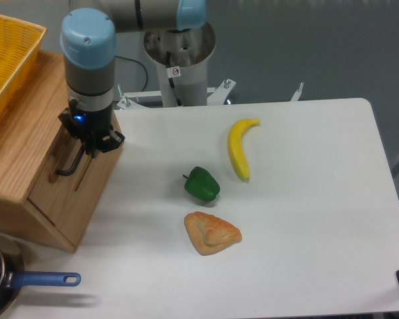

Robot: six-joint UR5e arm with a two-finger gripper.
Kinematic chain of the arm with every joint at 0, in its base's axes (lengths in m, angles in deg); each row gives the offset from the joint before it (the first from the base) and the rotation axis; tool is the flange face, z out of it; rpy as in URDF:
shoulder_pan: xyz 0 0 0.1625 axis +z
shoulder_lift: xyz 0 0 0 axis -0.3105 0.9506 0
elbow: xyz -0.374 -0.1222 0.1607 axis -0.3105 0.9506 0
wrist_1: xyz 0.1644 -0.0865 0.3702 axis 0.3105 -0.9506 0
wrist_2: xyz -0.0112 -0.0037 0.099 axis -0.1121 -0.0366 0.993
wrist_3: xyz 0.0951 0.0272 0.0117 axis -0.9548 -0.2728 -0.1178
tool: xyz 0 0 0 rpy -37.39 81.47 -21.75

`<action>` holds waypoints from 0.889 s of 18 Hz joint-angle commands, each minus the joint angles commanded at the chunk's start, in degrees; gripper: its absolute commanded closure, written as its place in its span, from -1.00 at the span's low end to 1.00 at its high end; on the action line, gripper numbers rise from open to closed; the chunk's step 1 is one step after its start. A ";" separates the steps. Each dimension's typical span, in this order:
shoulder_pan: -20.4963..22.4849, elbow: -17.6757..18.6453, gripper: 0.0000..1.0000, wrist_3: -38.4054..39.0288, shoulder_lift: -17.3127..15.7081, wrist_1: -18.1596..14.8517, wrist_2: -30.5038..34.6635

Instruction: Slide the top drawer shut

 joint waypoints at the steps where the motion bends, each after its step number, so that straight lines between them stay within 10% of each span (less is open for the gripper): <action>1: 0.97 -0.35 0.51 -0.44 0.09 0.00 1.40; 12: 22.14 -1.85 -0.09 -18.61 -0.97 0.26 3.53; 16: 29.00 -1.76 -0.63 -29.68 -1.14 0.26 3.87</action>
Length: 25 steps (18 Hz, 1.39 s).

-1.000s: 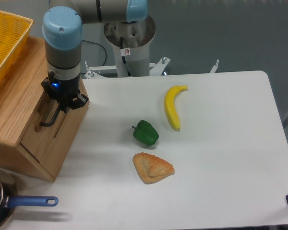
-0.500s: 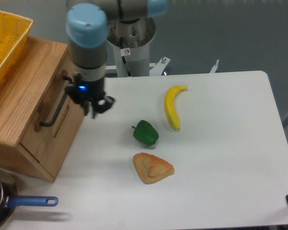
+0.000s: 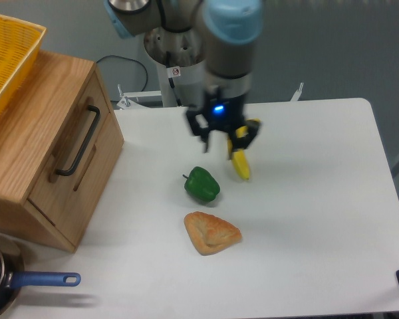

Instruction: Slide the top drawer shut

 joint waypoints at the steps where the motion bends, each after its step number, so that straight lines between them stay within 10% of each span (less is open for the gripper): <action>1: 1.49 0.00 -0.79 -2.64 0.09 0.00 1.05; 25: 16.54 -2.02 -1.00 -38.70 15.82 6.50 9.14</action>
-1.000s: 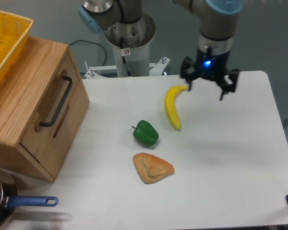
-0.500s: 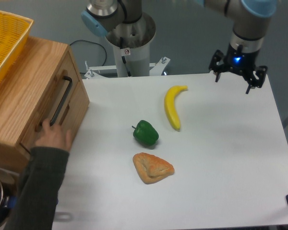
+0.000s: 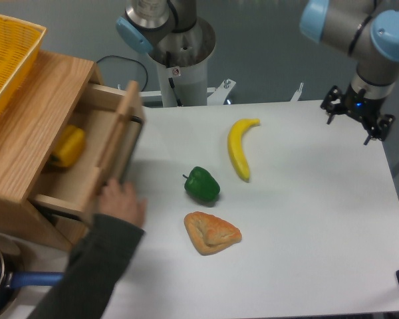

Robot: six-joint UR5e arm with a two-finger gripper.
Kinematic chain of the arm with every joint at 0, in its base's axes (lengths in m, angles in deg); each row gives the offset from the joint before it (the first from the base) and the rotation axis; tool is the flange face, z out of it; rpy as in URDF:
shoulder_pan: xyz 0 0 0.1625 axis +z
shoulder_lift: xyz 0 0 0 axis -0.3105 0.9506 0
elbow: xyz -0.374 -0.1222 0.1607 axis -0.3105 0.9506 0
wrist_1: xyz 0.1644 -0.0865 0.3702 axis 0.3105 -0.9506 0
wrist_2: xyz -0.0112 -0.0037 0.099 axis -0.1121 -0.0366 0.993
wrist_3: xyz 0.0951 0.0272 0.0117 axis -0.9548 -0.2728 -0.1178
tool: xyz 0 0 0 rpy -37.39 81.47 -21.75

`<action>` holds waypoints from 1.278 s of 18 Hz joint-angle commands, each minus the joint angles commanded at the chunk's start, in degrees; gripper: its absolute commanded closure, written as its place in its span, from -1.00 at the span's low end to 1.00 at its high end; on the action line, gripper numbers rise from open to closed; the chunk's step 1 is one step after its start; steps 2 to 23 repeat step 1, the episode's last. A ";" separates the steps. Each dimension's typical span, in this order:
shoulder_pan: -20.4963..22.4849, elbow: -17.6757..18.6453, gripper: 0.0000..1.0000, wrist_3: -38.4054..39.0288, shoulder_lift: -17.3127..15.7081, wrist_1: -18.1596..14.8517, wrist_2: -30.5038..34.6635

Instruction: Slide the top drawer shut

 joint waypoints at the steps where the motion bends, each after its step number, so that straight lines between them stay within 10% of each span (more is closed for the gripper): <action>1: 0.09 0.00 -1.00 -0.09 0.00 0.09 0.00; 23: 0.09 0.00 -1.00 -0.09 0.00 0.09 0.00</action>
